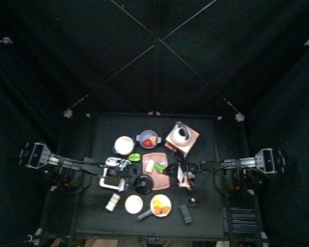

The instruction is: Grab pot lid with other hand

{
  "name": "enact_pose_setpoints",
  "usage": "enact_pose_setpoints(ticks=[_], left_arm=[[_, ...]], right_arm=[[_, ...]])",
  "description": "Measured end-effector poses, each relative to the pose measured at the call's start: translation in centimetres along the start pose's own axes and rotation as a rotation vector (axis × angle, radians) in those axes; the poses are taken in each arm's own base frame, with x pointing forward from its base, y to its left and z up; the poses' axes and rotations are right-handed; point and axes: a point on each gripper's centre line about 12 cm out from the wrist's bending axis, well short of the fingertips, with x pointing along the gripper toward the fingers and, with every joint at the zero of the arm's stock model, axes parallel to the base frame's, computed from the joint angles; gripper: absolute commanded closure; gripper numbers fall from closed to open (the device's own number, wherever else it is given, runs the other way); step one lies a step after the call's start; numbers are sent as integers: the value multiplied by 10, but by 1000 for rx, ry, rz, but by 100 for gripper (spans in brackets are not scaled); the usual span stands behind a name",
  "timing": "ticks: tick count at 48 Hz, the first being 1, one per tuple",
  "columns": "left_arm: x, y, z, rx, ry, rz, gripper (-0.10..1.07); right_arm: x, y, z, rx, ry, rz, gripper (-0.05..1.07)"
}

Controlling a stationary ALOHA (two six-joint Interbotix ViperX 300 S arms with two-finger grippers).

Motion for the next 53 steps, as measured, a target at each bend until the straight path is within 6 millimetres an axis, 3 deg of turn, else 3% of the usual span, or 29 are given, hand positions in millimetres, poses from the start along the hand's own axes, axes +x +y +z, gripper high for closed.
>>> enact_pose_setpoints(ticks=[10, 19, 34, 42, 53], left_arm=[[-35, 23, 13, -29, -190, 74, 8], [-56, 25, 17, -26, -255, 83, 8], [-101, 19, -4, -11, -353, 75, 8], [-112, 19, -10, -11, -379, 75, 8], [-113, 18, -13, -30, -376, 70, 8]], right_arm=[[27, 14, 5, -66, 46, -1, 41], [51, 32, 0, -166, 111, -4, 41], [75, 60, -10, -313, 161, 30, 41], [91, 68, -13, -342, 170, 44, 41], [110, 66, -14, -372, 188, 17, 38]])
